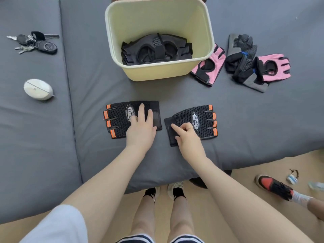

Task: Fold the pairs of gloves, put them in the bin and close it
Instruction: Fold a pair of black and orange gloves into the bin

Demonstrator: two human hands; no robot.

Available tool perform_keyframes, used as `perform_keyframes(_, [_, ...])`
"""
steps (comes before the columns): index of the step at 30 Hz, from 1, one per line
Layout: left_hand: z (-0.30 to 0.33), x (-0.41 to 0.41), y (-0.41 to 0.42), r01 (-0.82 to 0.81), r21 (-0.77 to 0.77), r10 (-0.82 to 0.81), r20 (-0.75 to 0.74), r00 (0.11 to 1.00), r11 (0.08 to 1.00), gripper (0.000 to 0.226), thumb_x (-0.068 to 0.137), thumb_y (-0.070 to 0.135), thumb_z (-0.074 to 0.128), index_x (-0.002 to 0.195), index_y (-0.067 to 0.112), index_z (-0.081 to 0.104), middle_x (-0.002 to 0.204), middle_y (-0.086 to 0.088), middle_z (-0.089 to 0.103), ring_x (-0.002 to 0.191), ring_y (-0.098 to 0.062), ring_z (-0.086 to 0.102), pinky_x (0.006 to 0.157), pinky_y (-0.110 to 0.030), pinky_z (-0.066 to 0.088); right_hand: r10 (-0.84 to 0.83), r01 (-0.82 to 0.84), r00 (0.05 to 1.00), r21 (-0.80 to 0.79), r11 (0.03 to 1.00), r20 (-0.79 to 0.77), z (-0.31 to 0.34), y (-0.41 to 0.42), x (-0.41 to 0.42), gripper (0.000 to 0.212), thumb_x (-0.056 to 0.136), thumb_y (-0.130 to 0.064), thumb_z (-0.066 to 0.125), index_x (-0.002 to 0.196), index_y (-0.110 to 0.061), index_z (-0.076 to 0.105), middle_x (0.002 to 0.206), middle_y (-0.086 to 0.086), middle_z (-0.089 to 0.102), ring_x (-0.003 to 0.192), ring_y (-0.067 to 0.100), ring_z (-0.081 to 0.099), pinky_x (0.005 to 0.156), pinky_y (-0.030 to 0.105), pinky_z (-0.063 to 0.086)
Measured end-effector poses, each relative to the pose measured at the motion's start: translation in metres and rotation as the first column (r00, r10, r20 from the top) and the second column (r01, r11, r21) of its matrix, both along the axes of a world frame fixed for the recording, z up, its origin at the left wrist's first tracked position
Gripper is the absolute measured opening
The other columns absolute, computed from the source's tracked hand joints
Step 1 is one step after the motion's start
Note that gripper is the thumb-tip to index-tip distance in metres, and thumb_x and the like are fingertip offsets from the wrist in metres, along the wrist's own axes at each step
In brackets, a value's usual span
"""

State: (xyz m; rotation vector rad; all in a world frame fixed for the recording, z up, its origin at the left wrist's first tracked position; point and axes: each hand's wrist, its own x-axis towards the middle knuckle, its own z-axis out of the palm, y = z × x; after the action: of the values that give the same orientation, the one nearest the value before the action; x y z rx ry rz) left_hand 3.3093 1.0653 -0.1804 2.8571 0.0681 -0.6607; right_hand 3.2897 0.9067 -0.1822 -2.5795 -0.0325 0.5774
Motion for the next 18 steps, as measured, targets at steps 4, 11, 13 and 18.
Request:
perform_keyframes(4, [-0.004,-0.012,0.016,0.241,-0.126,-0.21,0.215,0.954,0.962,0.046,0.078,0.001,0.043,0.122,0.004,0.055,0.134,-0.018,0.051,0.104,-0.035,0.051,0.072,-0.041,0.053,0.093,-0.091,0.996,-0.117,0.989,0.011,0.004,-0.001,0.006,0.039,0.093,-0.013,0.049,0.131,-0.019,0.049,0.119,0.007,0.048,0.081,0.033,0.058,0.072,0.036,0.048])
perform_keyframes(11, [-0.015,-0.013,0.013,0.559,-0.043,-0.532,0.251,0.808,0.828,0.066,0.055,-0.007,0.067,0.118,0.01,0.062,0.128,-0.002,0.061,0.108,-0.029,0.062,0.085,-0.043,0.052,0.198,-0.178,0.966,-0.128,0.976,0.164,-0.001,-0.009,0.011,0.027,0.071,-0.012,0.075,0.097,-0.017,0.069,0.088,0.003,0.065,0.048,0.025,0.06,0.037,0.027,0.043])
perform_keyframes(13, [-0.018,-0.011,0.011,0.557,-0.014,-0.539,0.236,0.809,0.83,0.061,0.062,-0.003,0.053,0.12,0.014,0.061,0.127,0.001,0.061,0.107,-0.028,0.063,0.084,-0.041,0.052,0.193,-0.178,0.967,-0.1,0.979,0.167,-0.004,-0.011,0.008,0.025,0.072,-0.012,0.074,0.097,-0.016,0.07,0.088,0.003,0.066,0.053,0.024,0.062,0.039,0.028,0.045])
perform_keyframes(18, [-0.011,-0.007,0.005,0.493,-0.107,-0.491,0.05,0.87,0.863,0.064,0.084,-0.001,0.032,0.142,0.024,0.032,0.153,0.008,0.026,0.137,-0.026,0.029,0.108,-0.038,0.027,0.123,-0.118,0.99,-0.076,0.99,0.066,-0.005,-0.009,0.016,0.022,0.088,-0.024,0.058,0.109,-0.021,0.062,0.108,0.002,0.058,0.088,0.025,0.06,0.061,0.032,0.042])
